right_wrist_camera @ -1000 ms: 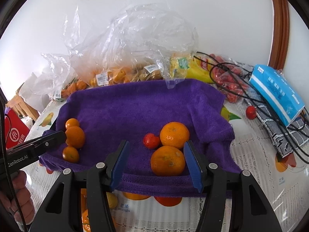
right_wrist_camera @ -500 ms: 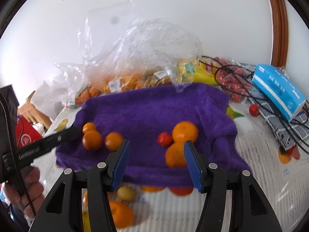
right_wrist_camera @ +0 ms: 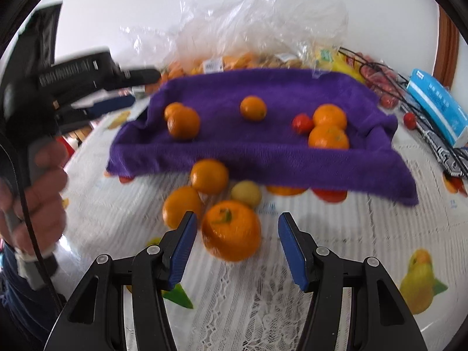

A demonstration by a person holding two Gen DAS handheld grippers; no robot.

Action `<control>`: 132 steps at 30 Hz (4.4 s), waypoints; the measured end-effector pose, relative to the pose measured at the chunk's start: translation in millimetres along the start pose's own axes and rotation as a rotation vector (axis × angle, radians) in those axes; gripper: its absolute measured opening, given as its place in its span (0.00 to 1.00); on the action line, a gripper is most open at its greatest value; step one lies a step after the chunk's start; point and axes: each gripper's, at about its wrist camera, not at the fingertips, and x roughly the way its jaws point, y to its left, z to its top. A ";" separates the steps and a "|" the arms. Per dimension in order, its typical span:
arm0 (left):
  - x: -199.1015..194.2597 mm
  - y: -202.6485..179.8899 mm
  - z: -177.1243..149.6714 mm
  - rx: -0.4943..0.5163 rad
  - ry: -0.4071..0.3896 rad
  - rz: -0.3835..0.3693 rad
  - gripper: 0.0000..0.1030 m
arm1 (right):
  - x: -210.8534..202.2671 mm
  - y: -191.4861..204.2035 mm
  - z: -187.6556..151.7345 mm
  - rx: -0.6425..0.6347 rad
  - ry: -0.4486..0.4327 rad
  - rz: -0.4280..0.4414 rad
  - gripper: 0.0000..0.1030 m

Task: Organize fruits
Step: 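Move back to the loose fruit and grasp an orange with each tool, then carry both held oranges over the towel and lower them onto it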

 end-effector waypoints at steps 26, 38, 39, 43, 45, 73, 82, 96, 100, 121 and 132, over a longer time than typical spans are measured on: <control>17.4 -46.5 -90.0 0.153 0.200 0.002 0.50 | -32.5 -58.2 -39.7 0.072 -0.055 -0.158 0.42; 26.9 -60.2 -104.7 0.281 0.188 0.087 0.30 | -29.4 -65.2 -41.1 0.120 -0.041 -0.107 0.42; 26.9 -60.4 -104.4 0.281 0.187 0.086 0.30 | -29.5 -65.1 -41.0 0.123 -0.042 -0.104 0.42; 20.9 -54.5 -97.9 0.244 0.172 0.045 0.31 | -30.2 -65.8 -41.3 0.131 -0.046 -0.095 0.42; 14.7 -51.6 -93.5 0.225 0.154 0.008 0.30 | -30.4 -64.8 -40.0 0.124 -0.047 -0.084 0.42; 34.4 17.6 3.7 -0.001 0.012 0.079 0.31 | -6.7 -46.1 102.3 0.060 -0.258 -0.075 0.42; 33.1 5.3 -3.4 0.058 -0.021 0.083 0.31 | 8.4 -62.5 92.5 0.118 -0.223 -0.063 0.42; 33.4 5.0 -2.7 0.052 -0.026 0.090 0.31 | 17.7 -51.3 88.3 0.059 -0.197 -0.068 0.42; 33.4 5.8 -2.0 0.046 -0.024 0.088 0.31 | 24.4 -47.4 86.4 0.050 -0.171 -0.058 0.42; 36.6 9.5 -1.1 0.033 -0.017 0.096 0.31 | 44.9 -35.3 79.6 0.002 -0.088 -0.058 0.42; 38.3 15.3 0.5 0.013 -0.006 0.096 0.31 | 47.8 -31.4 78.9 -0.020 -0.076 -0.078 0.44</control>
